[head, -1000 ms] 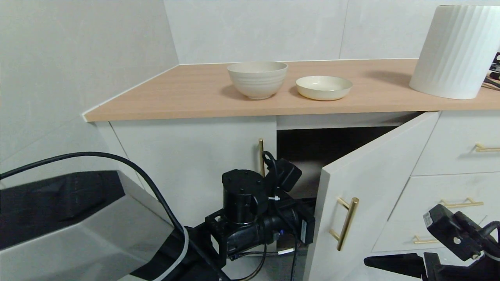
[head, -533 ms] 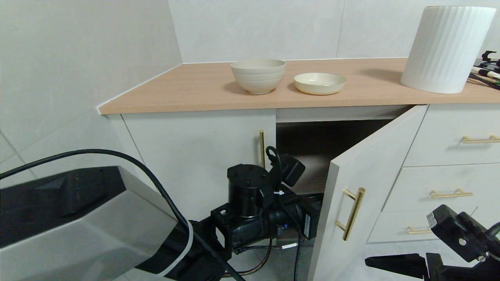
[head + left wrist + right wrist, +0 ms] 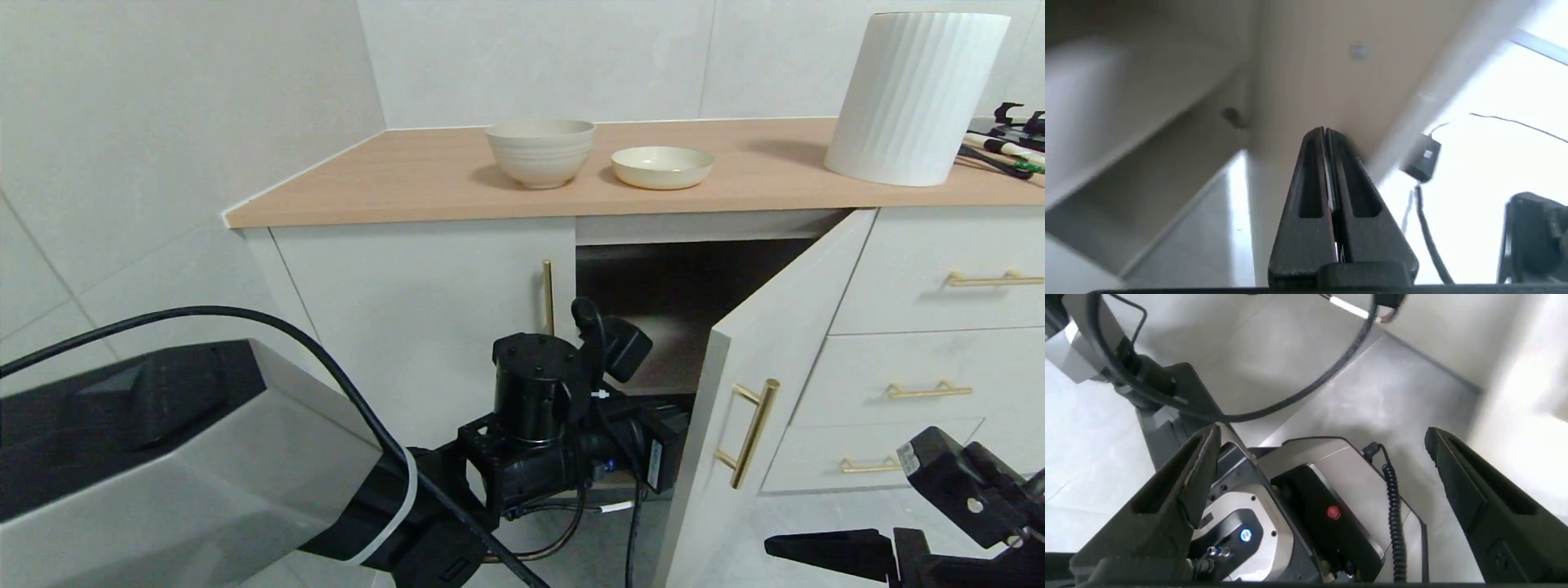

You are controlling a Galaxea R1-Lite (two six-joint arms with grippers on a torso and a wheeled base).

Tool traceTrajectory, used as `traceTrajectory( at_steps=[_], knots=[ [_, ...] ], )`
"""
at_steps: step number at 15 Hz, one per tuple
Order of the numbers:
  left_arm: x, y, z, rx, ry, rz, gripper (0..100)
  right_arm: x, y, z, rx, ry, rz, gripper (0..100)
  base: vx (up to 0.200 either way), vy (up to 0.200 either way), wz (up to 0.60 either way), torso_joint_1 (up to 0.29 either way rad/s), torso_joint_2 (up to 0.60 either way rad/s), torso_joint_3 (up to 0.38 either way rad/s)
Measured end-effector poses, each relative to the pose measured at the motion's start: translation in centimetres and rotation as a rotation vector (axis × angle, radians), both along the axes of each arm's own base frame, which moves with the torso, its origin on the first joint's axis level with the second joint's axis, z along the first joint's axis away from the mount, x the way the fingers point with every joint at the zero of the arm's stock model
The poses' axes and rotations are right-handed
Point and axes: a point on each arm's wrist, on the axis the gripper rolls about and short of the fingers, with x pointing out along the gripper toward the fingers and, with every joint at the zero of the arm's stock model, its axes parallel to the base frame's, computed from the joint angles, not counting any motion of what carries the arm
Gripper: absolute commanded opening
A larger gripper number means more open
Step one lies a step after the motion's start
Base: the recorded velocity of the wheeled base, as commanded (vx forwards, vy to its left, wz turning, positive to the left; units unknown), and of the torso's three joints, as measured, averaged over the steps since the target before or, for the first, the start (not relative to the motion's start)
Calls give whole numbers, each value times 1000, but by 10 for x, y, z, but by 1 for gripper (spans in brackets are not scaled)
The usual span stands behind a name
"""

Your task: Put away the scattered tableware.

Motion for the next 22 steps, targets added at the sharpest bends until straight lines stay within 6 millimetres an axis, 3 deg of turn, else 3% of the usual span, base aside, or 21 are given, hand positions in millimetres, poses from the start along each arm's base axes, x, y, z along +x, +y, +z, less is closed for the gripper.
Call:
traceTrajectory(
  at_steps=[6,9,11,13,15,19,22],
  knots=[
    [15,-17,2,-13,-25,64,0,-1,-2,3,12,-13,-2,100,0,0,0,0,0,0],
    [8,-28,-1,-6,-30,67,0,-2,-3,4,19,-18,-2,100,0,0,0,0,0,0],
    [-18,-43,3,-12,-32,5,0,-5,-4,7,35,-28,12,100,0,0,0,0,0,0],
    [-64,-55,12,-43,30,-184,0,-12,-6,12,68,-46,62,100,0,0,0,0,0,0],
    [-76,-48,23,-77,83,-238,0,-19,-10,17,88,-61,88,100,0,0,0,0,0,0],
    [-36,-4,30,-70,62,-54,0,-21,-12,23,107,-85,73,100,0,0,0,0,0,0],
    [-21,39,33,-34,34,65,0,-10,-9,30,82,-97,-44,100,0,0,0,0,0,0]
  ],
)
